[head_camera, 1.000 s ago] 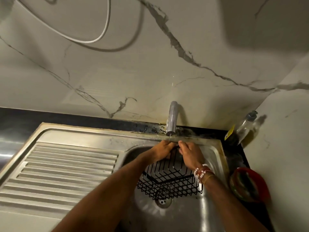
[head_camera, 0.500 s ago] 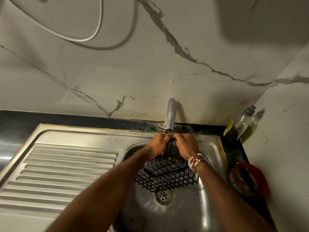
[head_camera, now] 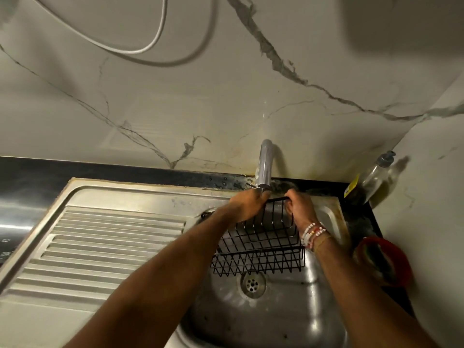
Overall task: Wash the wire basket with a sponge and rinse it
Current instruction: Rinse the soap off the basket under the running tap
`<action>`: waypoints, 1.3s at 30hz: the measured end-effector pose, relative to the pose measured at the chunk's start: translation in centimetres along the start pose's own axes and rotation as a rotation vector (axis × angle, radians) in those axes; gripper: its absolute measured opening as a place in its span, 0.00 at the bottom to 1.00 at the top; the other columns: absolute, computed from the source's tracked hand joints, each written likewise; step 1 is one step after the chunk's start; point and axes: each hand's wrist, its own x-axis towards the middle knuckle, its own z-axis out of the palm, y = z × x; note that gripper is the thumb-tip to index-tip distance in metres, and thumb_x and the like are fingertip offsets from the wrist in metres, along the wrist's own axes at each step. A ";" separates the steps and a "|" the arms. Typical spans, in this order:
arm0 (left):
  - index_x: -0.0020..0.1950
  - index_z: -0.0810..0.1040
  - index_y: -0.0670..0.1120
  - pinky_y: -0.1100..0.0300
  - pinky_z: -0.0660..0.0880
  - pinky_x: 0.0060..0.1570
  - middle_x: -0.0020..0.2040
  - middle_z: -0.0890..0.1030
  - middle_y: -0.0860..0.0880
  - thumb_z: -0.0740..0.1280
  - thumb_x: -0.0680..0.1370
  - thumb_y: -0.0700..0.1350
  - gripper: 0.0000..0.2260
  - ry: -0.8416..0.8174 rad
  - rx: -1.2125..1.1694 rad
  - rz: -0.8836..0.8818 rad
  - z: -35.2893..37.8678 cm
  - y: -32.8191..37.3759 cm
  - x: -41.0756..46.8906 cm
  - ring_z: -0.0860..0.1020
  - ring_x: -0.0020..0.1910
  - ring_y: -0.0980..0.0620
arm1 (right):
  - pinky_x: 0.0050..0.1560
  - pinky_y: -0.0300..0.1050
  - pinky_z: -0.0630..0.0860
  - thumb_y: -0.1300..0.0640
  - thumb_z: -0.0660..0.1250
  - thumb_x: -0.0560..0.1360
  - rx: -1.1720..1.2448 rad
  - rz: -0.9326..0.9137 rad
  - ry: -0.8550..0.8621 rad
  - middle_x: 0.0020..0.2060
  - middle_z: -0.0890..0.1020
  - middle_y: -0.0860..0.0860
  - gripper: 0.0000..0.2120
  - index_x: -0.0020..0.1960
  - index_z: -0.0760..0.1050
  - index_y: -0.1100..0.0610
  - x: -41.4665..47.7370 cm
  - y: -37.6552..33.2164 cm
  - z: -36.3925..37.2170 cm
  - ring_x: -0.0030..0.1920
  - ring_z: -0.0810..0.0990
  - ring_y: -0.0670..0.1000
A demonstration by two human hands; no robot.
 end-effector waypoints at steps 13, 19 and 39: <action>0.53 0.75 0.46 0.56 0.72 0.45 0.44 0.76 0.48 0.50 0.85 0.57 0.20 0.009 0.103 -0.086 -1.7 -1.3 -0.2 0.76 0.44 0.51 | 0.23 0.38 0.58 0.56 0.58 0.75 -0.008 0.029 0.004 0.15 0.62 0.44 0.26 0.19 0.62 0.52 1.3 0.1 -2.1 0.17 0.59 0.43; 0.49 0.74 0.48 0.53 0.75 0.45 0.41 0.76 0.49 0.49 0.85 0.57 0.20 -0.017 0.134 -0.003 -1.0 -0.1 0.7 0.76 0.41 0.52 | 0.29 0.36 0.68 0.52 0.60 0.75 -0.020 -0.005 0.060 0.24 0.72 0.46 0.14 0.31 0.72 0.53 1.4 1.8 -1.8 0.25 0.71 0.43; 0.38 0.73 0.47 0.65 0.71 0.31 0.33 0.73 0.51 0.57 0.85 0.56 0.20 0.170 -0.622 -0.126 -2.3 -3.3 -2.1 0.73 0.28 0.59 | 0.40 0.45 0.78 0.49 0.61 0.79 0.044 0.272 -0.063 0.30 0.83 0.51 0.17 0.39 0.79 0.59 0.4 8.0 -6.5 0.34 0.81 0.50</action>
